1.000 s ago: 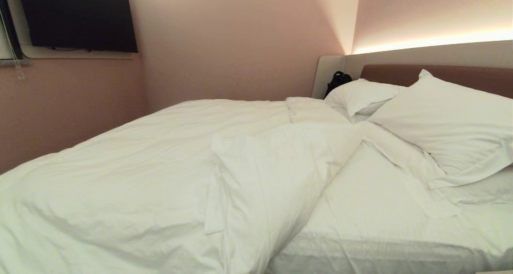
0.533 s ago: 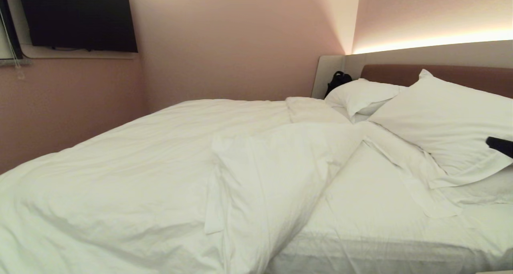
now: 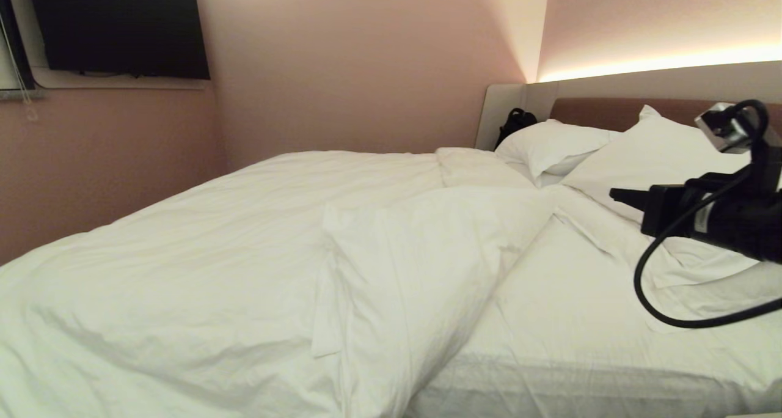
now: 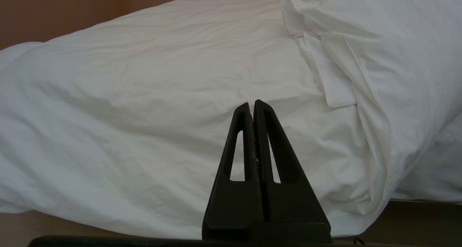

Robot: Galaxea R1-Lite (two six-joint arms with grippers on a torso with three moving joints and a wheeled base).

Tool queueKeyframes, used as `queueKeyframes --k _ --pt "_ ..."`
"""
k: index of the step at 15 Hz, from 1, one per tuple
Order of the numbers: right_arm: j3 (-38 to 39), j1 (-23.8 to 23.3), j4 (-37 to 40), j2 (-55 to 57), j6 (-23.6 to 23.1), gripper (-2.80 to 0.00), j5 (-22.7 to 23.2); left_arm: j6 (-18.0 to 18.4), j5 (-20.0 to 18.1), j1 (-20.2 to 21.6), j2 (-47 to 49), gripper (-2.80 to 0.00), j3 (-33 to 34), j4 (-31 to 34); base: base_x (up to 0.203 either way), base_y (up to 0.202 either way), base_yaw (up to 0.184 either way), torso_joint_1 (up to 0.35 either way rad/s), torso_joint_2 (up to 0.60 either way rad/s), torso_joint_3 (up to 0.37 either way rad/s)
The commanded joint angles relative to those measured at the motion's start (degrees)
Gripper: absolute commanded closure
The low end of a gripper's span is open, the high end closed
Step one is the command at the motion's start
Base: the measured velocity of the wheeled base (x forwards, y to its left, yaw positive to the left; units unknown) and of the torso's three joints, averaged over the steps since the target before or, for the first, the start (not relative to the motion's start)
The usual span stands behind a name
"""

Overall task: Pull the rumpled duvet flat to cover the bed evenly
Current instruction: Hold the folded corner of the quilt

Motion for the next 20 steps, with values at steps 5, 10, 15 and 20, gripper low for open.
queueKeyframes --k 5,10,15,20 --pt "-7.07 5.08 -1.43 17.43 0.19 0.00 -3.95 0.02 -0.02 0.00 0.02 0.00 0.00 0.00 0.000 0.000 0.000 0.000 0.00 0.000" --pt "-8.51 10.29 -1.52 21.25 -0.06 0.00 -6.84 0.02 -0.02 0.00 0.02 0.00 0.00 0.00 0.000 0.000 0.000 0.000 0.00 0.000" --pt "-7.90 15.67 -5.46 24.95 -0.44 0.00 -9.26 0.02 -0.02 0.00 0.02 0.00 0.00 0.00 0.000 0.000 0.000 0.000 0.00 0.000" --pt "-7.02 19.69 -13.44 29.71 -4.29 0.00 -13.15 0.02 -0.02 0.00 0.02 0.00 0.00 0.00 0.000 0.000 0.000 0.000 0.00 0.000"
